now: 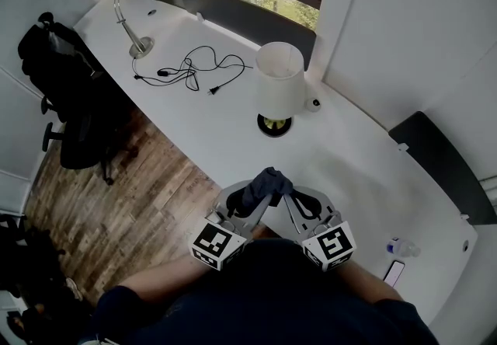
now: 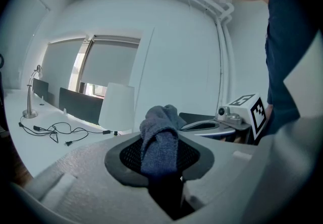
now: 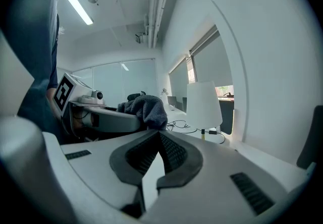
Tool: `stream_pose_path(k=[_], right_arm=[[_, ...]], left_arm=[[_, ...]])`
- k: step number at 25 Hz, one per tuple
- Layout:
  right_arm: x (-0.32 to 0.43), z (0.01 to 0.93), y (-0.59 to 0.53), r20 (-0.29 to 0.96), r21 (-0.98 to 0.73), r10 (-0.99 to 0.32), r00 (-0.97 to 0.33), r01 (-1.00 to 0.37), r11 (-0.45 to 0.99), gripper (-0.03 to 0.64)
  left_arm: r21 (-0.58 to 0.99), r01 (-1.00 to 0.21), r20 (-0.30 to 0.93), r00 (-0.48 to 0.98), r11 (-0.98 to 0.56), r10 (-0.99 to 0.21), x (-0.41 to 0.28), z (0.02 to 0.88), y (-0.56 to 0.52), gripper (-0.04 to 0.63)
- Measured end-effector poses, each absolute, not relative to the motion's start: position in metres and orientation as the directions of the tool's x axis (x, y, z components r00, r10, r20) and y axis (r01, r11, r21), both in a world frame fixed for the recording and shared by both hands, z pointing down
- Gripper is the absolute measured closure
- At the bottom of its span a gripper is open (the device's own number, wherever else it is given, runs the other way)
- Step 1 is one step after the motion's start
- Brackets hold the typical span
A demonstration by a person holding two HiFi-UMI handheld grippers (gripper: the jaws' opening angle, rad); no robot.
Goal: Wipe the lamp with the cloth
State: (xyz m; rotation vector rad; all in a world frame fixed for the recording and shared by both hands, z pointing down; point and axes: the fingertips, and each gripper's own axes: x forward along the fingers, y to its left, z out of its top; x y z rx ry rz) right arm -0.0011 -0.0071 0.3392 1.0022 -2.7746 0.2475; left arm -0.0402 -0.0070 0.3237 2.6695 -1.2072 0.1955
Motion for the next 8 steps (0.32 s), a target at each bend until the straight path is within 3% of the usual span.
stream_pose_path(k=[8], right_arm=[[0.0015,0.3408,-0.0025,0.228,-0.087,-0.614,-0.756,-0.644,0.76,0.607]], left_arm=[[0.128,-0.751,0.203,0.659,-0.647,-0.724,-0.0373,0.3242,-0.0028,0.477]])
